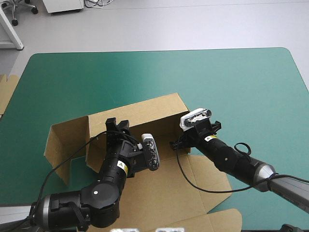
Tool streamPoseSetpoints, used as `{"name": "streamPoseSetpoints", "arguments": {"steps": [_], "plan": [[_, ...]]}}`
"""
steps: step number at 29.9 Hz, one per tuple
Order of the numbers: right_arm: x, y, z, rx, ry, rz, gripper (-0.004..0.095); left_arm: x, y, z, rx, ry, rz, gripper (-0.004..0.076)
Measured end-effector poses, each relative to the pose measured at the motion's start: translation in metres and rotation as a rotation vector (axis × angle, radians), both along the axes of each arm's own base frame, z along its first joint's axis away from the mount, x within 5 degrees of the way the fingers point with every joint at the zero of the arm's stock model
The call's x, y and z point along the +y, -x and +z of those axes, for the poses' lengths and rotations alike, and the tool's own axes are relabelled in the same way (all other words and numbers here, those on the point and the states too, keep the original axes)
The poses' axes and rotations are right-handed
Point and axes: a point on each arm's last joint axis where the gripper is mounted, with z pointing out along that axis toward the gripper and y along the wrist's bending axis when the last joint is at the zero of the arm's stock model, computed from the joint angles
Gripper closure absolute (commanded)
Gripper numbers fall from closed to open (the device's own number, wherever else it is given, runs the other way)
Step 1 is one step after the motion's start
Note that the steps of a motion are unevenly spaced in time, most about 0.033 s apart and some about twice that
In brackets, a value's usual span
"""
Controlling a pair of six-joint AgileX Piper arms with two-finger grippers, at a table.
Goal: Fold the box
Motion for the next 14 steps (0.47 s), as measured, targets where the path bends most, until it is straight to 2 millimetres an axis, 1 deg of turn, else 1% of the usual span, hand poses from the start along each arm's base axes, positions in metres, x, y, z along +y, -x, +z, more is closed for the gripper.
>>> {"name": "streamPoseSetpoints", "arguments": {"steps": [2, 5, 9, 12, 14], "plan": [[0.000, 0.000, 0.000, 0.000, 0.000, 0.000, 0.0921, -0.004, 0.004, 0.010, 0.008, 0.041, -0.010, 0.0531], [0.000, 0.000, 0.000, 0.005, -0.005, -0.005, 0.0921, -0.007, 0.006, 0.028, 0.027, 0.120, -0.007, 0.0737], [0.000, 0.000, -0.001, 0.012, -0.011, -0.012, 0.0921, -0.005, 0.002, 0.061, 0.016, 0.239, 0.015, 0.0729], [0.000, -0.001, -0.001, 0.012, -0.010, -0.013, 0.0921, 0.007, -0.009, 0.085, 0.006, 0.333, 0.080, 0.0728], [0.001, -0.001, -0.001, 0.014, -0.010, -0.009, 0.0921, 0.023, -0.021, 0.101, 0.007, 0.398, 0.146, 0.0728]]}}
